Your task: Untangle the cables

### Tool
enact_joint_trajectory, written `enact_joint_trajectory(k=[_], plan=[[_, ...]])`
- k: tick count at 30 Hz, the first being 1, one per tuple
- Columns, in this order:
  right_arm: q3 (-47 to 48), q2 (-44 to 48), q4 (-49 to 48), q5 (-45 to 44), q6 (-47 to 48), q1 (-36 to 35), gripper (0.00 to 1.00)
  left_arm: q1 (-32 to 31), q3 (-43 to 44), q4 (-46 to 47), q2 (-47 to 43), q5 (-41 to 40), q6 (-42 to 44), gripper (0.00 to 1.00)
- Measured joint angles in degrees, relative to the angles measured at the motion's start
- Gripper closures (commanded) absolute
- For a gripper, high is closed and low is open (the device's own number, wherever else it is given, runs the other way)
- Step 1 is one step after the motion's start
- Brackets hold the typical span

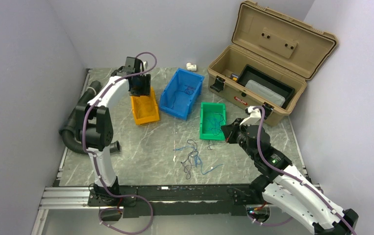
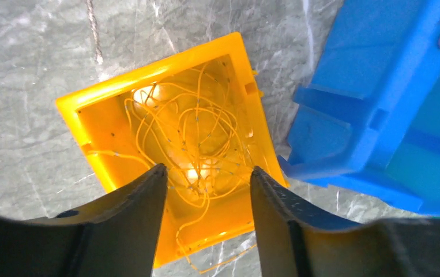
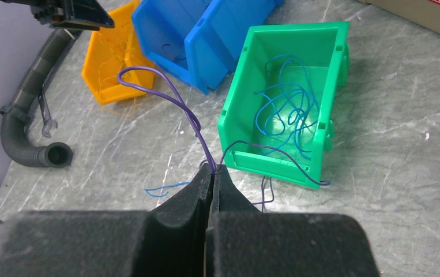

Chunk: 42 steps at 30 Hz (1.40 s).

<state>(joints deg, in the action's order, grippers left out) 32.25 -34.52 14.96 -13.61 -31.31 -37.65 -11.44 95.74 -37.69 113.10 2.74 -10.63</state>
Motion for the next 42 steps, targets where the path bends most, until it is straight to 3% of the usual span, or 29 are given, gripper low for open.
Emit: enact_joint_trajectory(k=[5,10,16,23,29,37,42], plan=[[0.0,0.0,0.0,0.0,0.0,0.0,1.0,-0.1,-3.3,0.2,-6.8,0.0,-0.3,0.29],[0.0,0.0,0.0,0.1,0.0,0.0,1.0,-1.9,-18.4,5.4,-22.2,-0.7,-2.6,0.01],[0.4,-3.1,0.0,2.8,0.2,0.1,1.0,-8.6,-35.9,12.3,-39.0,-1.0,-6.4,0.01],[5.7,-11.2,-0.9,11.5,2.5,0.0,1.0,-12.1,-43.8,17.6,-49.4,0.1,-7.1,0.01],[19.6,-18.2,0.0,17.0,5.7,-0.1,1.0,-12.8,-47.3,24.0,-53.8,3.0,-6.3,0.01],[43.9,-26.8,4.9,17.7,7.9,-0.2,1.0,-13.0,-56.9,33.2,-60.0,9.2,-6.2,0.01],[49.7,-29.0,6.8,17.5,8.5,-0.2,1.0,-13.7,-60.6,37.8,-63.4,11.4,-6.6,0.01]])
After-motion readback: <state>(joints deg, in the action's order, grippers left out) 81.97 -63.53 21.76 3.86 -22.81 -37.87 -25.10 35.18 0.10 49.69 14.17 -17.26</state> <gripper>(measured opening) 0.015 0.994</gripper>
